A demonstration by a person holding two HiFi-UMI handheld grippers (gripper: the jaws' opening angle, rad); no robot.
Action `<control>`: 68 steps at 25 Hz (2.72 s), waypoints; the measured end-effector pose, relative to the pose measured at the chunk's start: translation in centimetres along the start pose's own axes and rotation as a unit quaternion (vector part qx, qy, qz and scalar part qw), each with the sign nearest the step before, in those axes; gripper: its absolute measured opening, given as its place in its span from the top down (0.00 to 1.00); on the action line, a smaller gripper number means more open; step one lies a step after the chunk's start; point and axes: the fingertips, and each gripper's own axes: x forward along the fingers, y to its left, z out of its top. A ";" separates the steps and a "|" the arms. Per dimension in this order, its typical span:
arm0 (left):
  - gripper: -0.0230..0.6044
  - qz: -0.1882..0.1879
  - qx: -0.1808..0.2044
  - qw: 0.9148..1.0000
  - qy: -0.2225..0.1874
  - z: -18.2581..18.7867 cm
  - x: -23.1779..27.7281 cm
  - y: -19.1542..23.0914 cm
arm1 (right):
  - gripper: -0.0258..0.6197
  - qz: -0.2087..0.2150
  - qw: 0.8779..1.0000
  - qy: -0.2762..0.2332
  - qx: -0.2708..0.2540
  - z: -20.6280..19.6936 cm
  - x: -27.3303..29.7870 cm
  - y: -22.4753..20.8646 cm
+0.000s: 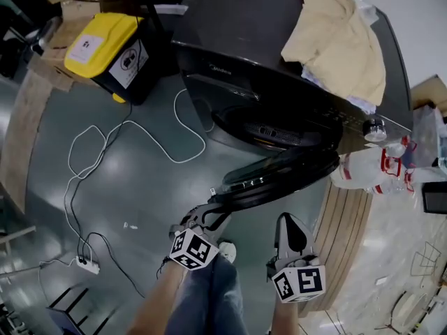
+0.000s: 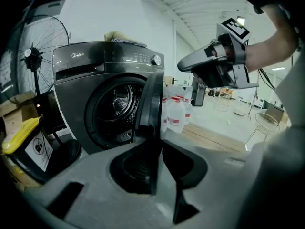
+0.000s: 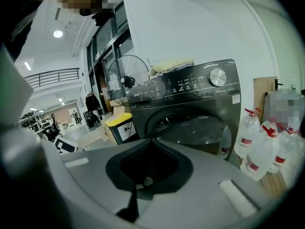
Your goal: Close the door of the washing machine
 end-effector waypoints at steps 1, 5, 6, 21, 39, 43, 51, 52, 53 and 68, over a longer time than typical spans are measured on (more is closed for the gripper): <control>0.84 -0.002 0.006 1.000 0.002 0.1 0.1 1.3 | 0.94 0.002 1.000 -0.002 -0.001 0.5 0.6 0.1; 0.83 -0.011 0.032 0.999 0.010 0.9 1.1 6.5 | 0.94 0.008 1.000 -0.008 -0.002 1.9 2.5 0.6; 0.82 -0.012 0.037 0.999 0.011 1.2 1.3 7.7 | 0.94 0.008 1.000 -0.009 -0.002 2.1 2.9 0.7; 0.78 -0.022 0.077 0.996 0.027 5.6 6.0 20.0 | 0.94 0.000 1.000 -0.006 0.000 4.3 5.3 0.6; 0.76 0.016 0.049 0.998 0.031 7.4 7.8 23.5 | 0.94 0.001 1.000 0.002 0.011 3.7 5.7 0.3; 0.76 0.027 0.065 0.997 0.036 7.3 7.5 23.5 | 0.94 -0.003 1.000 0.004 0.006 3.5 4.5 0.2; 0.88 0.060 0.022 0.998 -0.029 10.8 1.5 21.4 | 0.94 -0.022 0.999 -0.026 0.002 7.2 1.9 -0.4; 0.89 0.065 0.020 0.997 -0.046 12.3 0.0 20.8 | 0.94 -0.022 0.999 -0.035 -0.001 8.4 1.7 -0.3; 0.89 0.071 0.017 0.995 -0.063 14.0 -1.6 20.1 | 0.94 -0.023 0.999 -0.045 -0.004 9.8 1.3 -0.3; 0.96 0.140 0.048 0.929 -0.340 49.1 -26.8 12.4 | 0.94 -0.033 0.951 -0.295 -0.084 39.6 -15.3 3.4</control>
